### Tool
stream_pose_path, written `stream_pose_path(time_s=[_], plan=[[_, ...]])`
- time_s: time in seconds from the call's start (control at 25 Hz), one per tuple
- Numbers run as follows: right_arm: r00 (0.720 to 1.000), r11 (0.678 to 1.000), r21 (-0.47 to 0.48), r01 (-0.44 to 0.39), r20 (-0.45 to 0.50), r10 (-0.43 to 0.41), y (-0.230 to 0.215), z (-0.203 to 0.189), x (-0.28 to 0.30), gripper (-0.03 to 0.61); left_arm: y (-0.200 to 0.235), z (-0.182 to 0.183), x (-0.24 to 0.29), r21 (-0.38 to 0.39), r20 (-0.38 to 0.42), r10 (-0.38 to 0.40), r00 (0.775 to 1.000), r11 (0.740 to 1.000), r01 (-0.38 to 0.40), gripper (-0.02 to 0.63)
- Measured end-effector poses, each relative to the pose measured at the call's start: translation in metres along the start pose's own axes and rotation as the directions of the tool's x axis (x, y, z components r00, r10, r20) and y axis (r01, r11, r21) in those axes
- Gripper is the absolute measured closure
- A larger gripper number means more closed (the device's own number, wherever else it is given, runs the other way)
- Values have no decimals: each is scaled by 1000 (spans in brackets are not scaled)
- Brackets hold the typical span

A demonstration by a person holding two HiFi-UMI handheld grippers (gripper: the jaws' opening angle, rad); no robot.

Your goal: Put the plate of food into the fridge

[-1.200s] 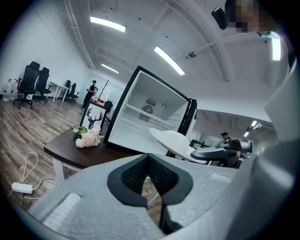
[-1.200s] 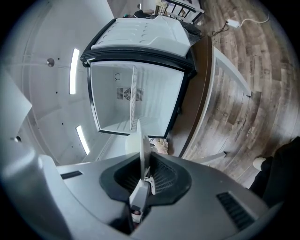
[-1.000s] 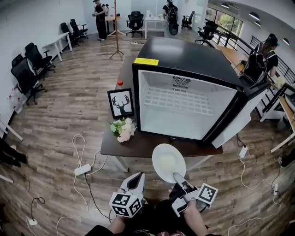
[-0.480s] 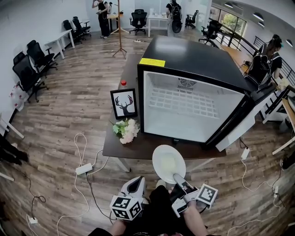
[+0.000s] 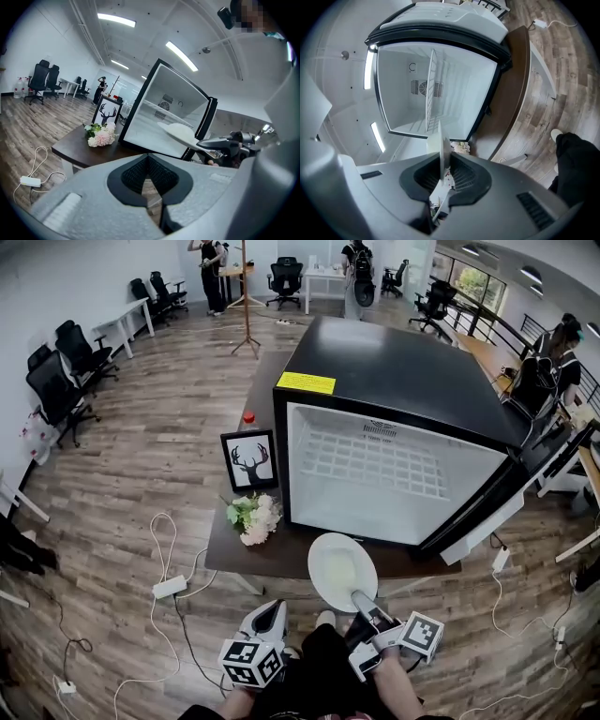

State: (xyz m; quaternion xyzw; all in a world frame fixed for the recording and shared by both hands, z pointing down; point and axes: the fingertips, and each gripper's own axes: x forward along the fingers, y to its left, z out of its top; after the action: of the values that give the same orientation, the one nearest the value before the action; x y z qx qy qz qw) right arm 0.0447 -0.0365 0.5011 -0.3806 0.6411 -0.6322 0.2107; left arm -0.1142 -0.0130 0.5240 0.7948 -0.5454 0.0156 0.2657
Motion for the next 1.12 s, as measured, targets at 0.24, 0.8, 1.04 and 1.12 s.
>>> stream_pose_path(time_s=[0.24,0.8,1.04,1.12], plan=[[1000,1000,-12,-6,-27,6,12,27,24,529,2,13,27,9,8,13,1000,1000,-14,606],[983,989,-35,-144,-120,138,88,69,62,529,16,46,86,9,50,104,993,994,-105,606],[980,989,-28,-148,-139,142,99,83,77,528,11,50,113,-2,63,108,992,994,-108,606],[981,989,-30,-142,-138,137,104,87,79,529,5,53,120,-6,73,101,992,995,-101,606]])
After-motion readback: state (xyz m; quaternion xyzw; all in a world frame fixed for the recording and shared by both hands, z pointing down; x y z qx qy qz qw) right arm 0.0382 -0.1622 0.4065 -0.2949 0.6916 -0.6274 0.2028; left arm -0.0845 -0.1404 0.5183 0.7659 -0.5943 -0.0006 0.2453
